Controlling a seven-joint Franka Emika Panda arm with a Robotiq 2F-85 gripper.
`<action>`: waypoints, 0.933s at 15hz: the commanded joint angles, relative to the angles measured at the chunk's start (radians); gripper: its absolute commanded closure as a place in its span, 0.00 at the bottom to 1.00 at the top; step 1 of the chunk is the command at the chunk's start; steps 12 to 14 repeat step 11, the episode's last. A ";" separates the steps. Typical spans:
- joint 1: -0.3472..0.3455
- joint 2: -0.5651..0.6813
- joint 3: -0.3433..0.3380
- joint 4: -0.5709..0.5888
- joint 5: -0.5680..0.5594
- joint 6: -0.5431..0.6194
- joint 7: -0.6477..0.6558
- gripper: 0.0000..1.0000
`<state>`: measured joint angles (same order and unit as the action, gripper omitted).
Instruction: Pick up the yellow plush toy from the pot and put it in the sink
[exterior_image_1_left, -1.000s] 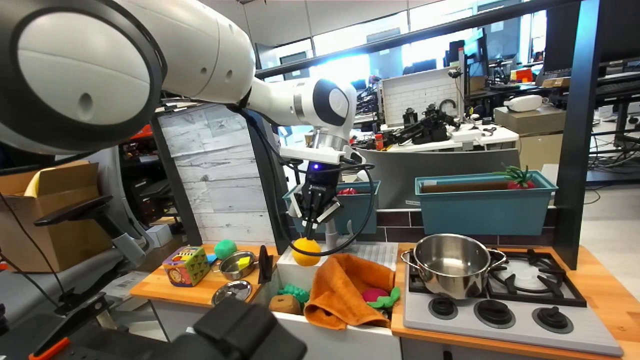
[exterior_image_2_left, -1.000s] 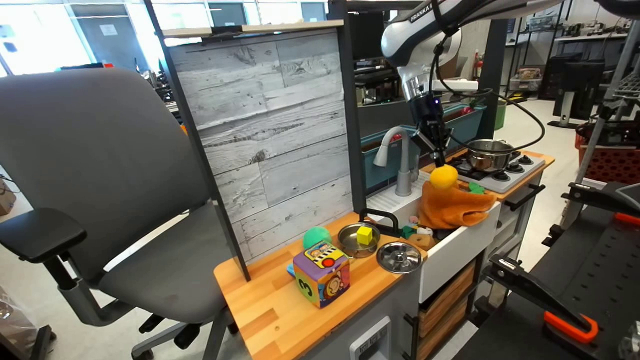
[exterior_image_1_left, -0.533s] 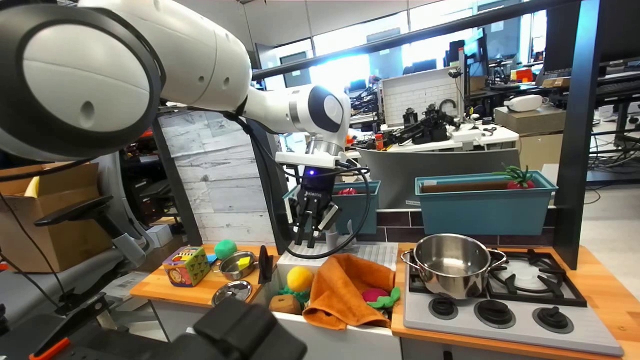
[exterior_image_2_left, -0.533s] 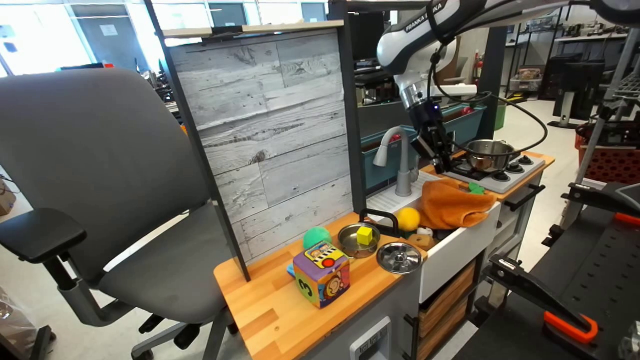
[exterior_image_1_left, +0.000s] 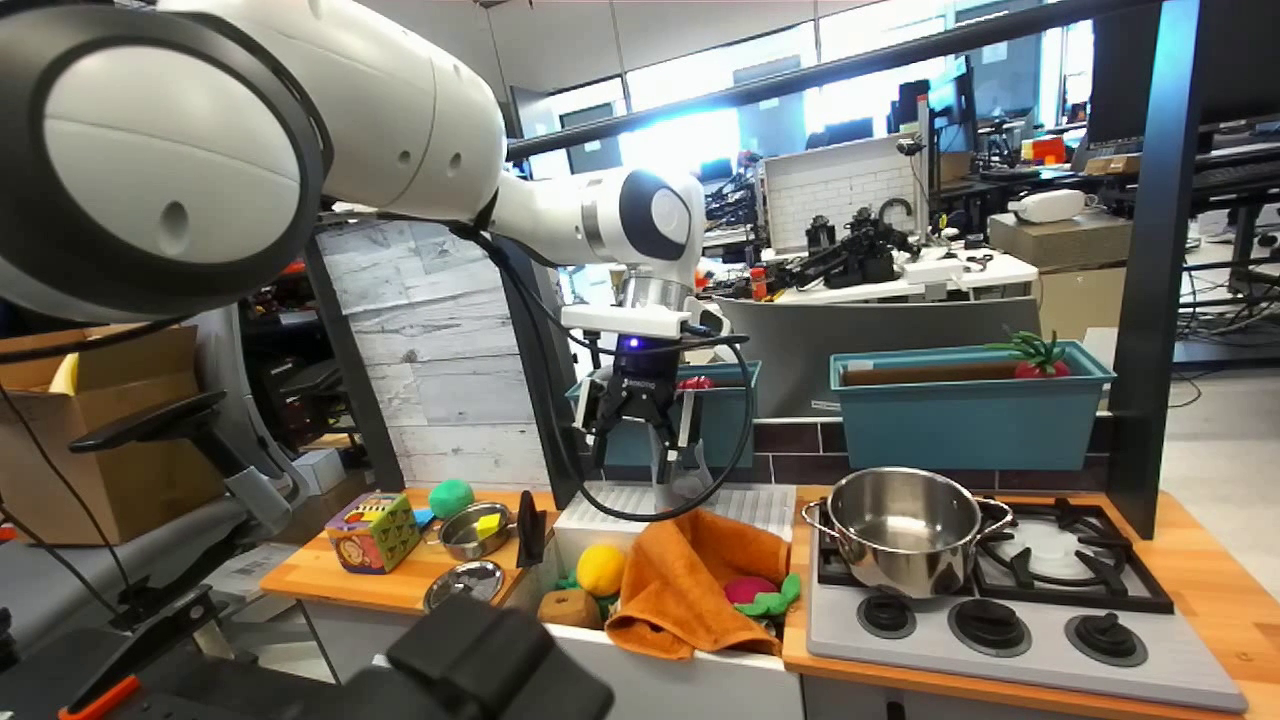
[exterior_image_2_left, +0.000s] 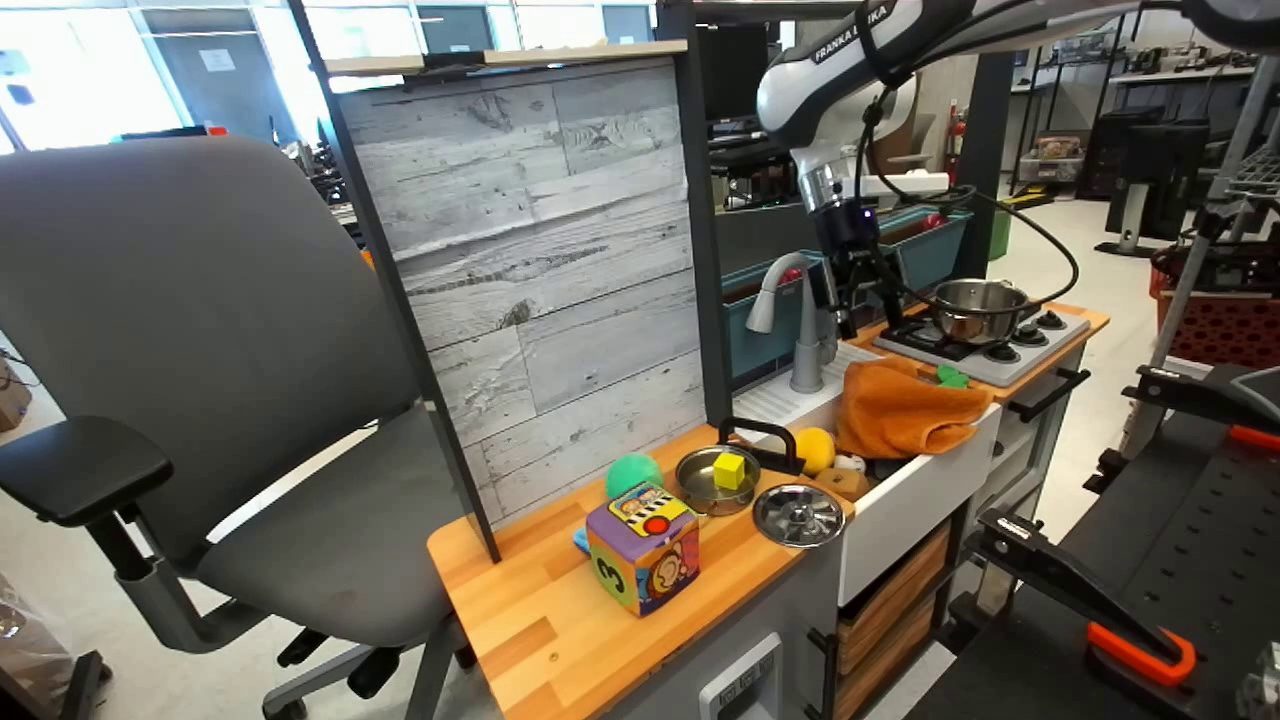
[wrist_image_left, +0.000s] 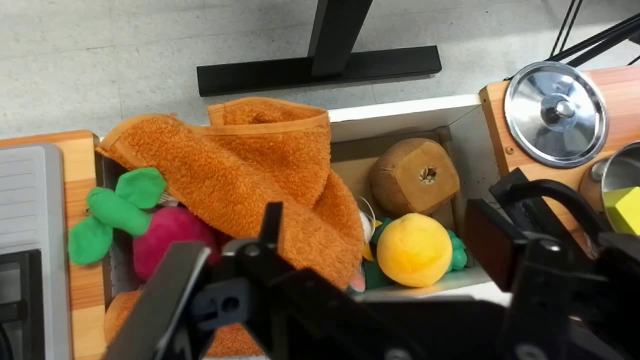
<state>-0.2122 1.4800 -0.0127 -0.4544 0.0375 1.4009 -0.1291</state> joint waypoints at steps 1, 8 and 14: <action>-0.013 0.008 0.004 0.019 -0.001 0.013 -0.020 0.00; -0.020 0.005 0.004 0.011 0.002 0.006 -0.010 0.00; -0.020 0.005 0.005 0.011 0.002 0.006 -0.010 0.00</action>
